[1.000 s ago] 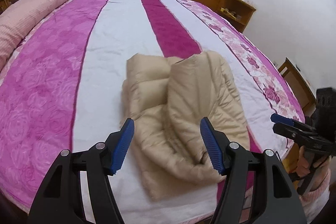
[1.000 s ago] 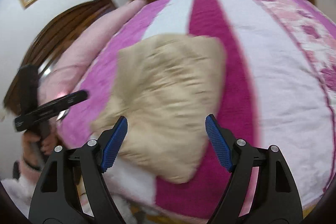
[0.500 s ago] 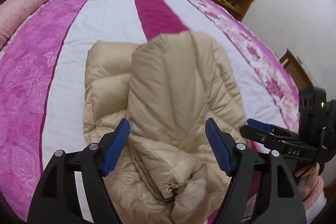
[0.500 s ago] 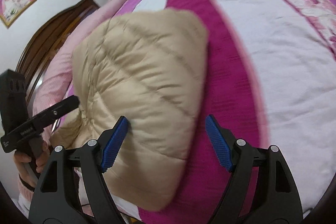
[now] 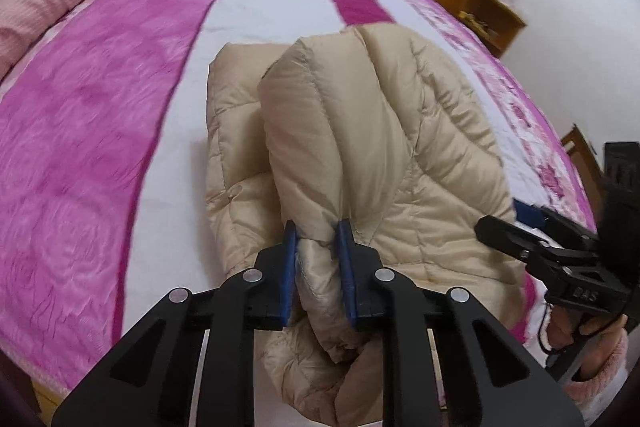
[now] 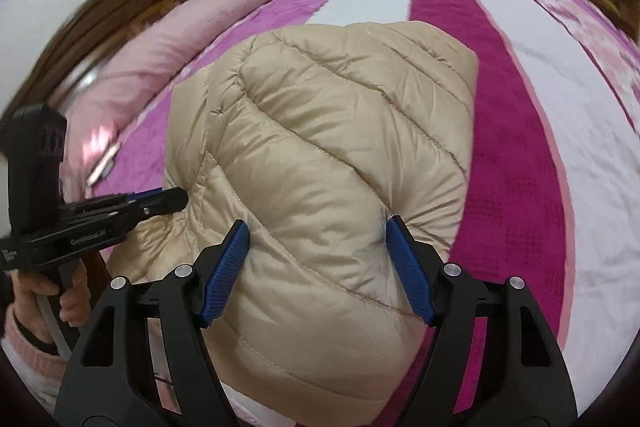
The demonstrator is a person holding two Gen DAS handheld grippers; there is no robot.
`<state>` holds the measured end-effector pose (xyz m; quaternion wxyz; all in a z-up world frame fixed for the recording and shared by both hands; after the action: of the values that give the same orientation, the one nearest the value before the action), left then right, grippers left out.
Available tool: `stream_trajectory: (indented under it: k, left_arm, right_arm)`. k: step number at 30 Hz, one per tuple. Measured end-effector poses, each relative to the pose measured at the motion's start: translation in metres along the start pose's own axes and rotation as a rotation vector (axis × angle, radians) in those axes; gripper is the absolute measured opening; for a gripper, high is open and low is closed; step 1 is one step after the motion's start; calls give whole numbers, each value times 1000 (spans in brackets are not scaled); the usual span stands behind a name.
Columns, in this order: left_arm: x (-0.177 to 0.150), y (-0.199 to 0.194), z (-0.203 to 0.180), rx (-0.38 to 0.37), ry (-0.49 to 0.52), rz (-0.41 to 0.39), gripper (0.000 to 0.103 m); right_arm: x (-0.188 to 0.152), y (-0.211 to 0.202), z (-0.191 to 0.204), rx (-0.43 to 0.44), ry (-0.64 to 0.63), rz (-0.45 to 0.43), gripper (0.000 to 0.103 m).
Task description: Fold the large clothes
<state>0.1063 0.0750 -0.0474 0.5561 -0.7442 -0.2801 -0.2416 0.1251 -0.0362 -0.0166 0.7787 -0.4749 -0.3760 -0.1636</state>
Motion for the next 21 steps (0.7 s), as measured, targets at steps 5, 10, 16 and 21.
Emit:
stream_trajectory:
  k: [5, 10, 16, 21]
  left_arm:
    - [-1, 0, 22, 87, -42, -24, 58]
    - [-3, 3, 29, 84, -59, -14, 65]
    - [-8, 8, 40, 74, -90, 9, 70]
    - [-16, 23, 47, 66, -119, 66, 72]
  right_arm:
    - [-6, 11, -1, -14, -17, 16, 73]
    - [3, -1, -12, 7, 49, 12, 72]
    - [3, -17, -49, 47, 229, 15, 79]
    - [-13, 3, -71, 206, 427, 100, 84]
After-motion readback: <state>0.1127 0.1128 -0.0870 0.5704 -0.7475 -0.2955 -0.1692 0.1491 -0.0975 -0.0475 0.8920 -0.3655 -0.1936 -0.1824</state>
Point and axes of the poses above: each gripper's, at about its wrist camera, not at the fingertips, and y roughly the way its jaws point, z to its left, x to its top, the point moved 8 cm from there along y, roughly the way its jaws point, and after that the axes turned 9 degrees about -z, right-handed, at the moved point
